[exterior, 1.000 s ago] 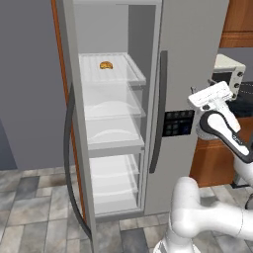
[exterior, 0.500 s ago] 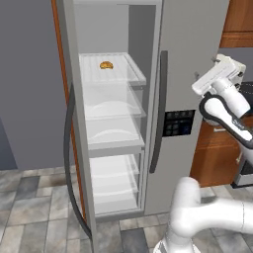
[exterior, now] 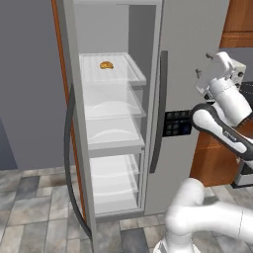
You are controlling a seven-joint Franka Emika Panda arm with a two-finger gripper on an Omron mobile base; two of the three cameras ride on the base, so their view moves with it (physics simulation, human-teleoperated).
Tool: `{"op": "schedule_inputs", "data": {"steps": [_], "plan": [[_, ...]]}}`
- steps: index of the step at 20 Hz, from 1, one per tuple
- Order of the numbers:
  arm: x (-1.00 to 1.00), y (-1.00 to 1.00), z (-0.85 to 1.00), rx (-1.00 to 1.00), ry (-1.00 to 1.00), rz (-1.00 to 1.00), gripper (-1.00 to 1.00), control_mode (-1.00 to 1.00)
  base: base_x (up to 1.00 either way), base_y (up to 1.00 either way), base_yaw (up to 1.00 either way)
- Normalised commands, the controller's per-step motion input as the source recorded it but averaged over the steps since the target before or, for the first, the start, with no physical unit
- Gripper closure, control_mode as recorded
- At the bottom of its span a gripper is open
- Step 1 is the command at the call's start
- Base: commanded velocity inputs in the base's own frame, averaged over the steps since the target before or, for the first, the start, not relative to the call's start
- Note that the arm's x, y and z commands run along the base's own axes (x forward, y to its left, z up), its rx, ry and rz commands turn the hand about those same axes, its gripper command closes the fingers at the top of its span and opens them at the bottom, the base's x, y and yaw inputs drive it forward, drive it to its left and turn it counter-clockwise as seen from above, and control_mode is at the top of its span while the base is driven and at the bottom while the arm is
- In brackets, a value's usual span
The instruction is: There's a chicken drumstick in the fridge that needs to be moved to the freezer for freezing. Pick up the chicken drumstick from the fridge, place it on any shelf in the freezer, and close the fridge and freezer doors when done.
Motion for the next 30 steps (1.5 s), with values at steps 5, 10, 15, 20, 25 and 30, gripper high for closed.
{"op": "schedule_inputs", "data": {"steps": [5,10,15,20,25,30], "plan": [[-0.69,0.21,0.12,-0.80,-0.27,-0.30,-1.00,-1.00,0.00,0.00,0.00],[-0.63,0.47,-0.34,-0.76,-0.08,-0.32,-1.00,-1.00,0.00,0.00,0.00],[-0.14,0.96,-0.17,-0.60,0.00,-0.32,-1.00,-1.00,0.00,0.00,0.00],[-0.22,0.72,0.08,-0.35,0.08,-0.43,-1.00,-1.00,0.00,0.00,0.00],[-0.50,0.56,-0.09,-0.18,0.12,-0.52,-1.00,-1.00,0.00,0.00,0.00],[-0.47,0.64,-0.67,-0.21,0.18,-0.35,-1.00,-1.00,0.00,0.00,0.00]]}}
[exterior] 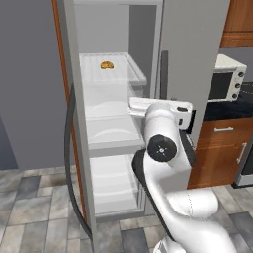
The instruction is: There's a chicken drumstick in the fridge that needs to be moved to the freezer for freezing. Pick up the chicken drumstick from the fridge, place it on any shelf in the freezer, and close the fridge and freezer doors when done.
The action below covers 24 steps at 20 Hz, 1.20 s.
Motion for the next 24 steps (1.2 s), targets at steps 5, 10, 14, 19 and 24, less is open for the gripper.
{"op": "schedule_inputs", "data": {"steps": [5,10,14,19,24], "plan": [[-0.44,0.50,-0.39,-0.01,0.01,-0.17,-1.00,-1.00,0.00,0.00,0.00],[-0.24,0.53,-0.18,0.00,0.00,-0.06,-1.00,-1.00,0.00,0.00,0.00],[-0.13,0.61,-0.43,0.00,0.00,0.00,-1.00,-1.00,0.00,0.00,0.00],[0.00,0.60,-0.57,0.00,-0.03,0.00,-1.00,-1.00,0.00,0.00,0.00],[0.00,0.73,-0.56,0.00,-0.01,-0.02,-1.00,-1.00,0.00,0.00,0.00]]}}
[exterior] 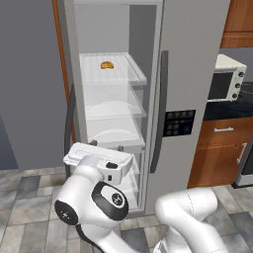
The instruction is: There's a chicken drumstick in the fridge that needs to be moved to the freezer for freezing. Pick up the chicken drumstick from the fridge, place it on any shelf in the freezer, and close the fridge and freezer doors when done.
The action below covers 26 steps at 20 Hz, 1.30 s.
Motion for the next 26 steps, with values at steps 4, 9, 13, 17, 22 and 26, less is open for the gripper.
{"op": "schedule_inputs", "data": {"steps": [4,9,13,17,22,26], "plan": [[0.09,0.73,-0.49,0.00,0.00,-0.05,-1.00,-1.00,0.00,0.00,0.00],[0.19,0.67,-0.54,0.01,0.00,-0.04,-1.00,-1.00,0.00,0.00,0.00],[0.20,0.66,-0.54,0.03,0.00,-0.03,-1.00,-1.00,0.00,0.00,0.00],[0.31,0.53,-0.42,0.00,0.00,-0.03,-1.00,-1.00,0.00,0.00,0.00],[0.29,0.54,-0.37,0.00,0.00,-0.05,-1.00,-1.00,0.00,0.00,0.00],[0.29,0.30,-0.27,0.00,0.00,-0.05,-1.00,-1.00,0.00,0.00,0.00]]}}
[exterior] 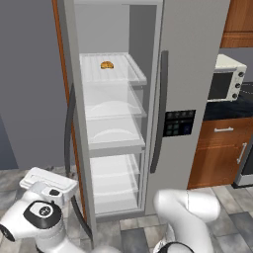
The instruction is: There's a chicken drumstick in the fridge that needs to be moved to the freezer for freezing. Pick up the chicken drumstick from the fridge, place it on any shelf in the freezer, and close the fridge and freezer doors when done.
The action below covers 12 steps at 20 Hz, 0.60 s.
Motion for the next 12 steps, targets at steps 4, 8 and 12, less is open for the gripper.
{"op": "schedule_inputs", "data": {"steps": [4,8,12], "plan": [[0.04,0.03,-0.33,0.00,0.02,-0.06,-1.00,-1.00,0.00,0.00,0.00],[0.03,0.03,-0.33,-0.01,0.05,-0.09,-1.00,-1.00,0.00,0.00,0.00],[0.00,-0.23,-0.07,0.00,0.00,-0.09,-1.00,-1.00,0.00,0.00,0.00]]}}
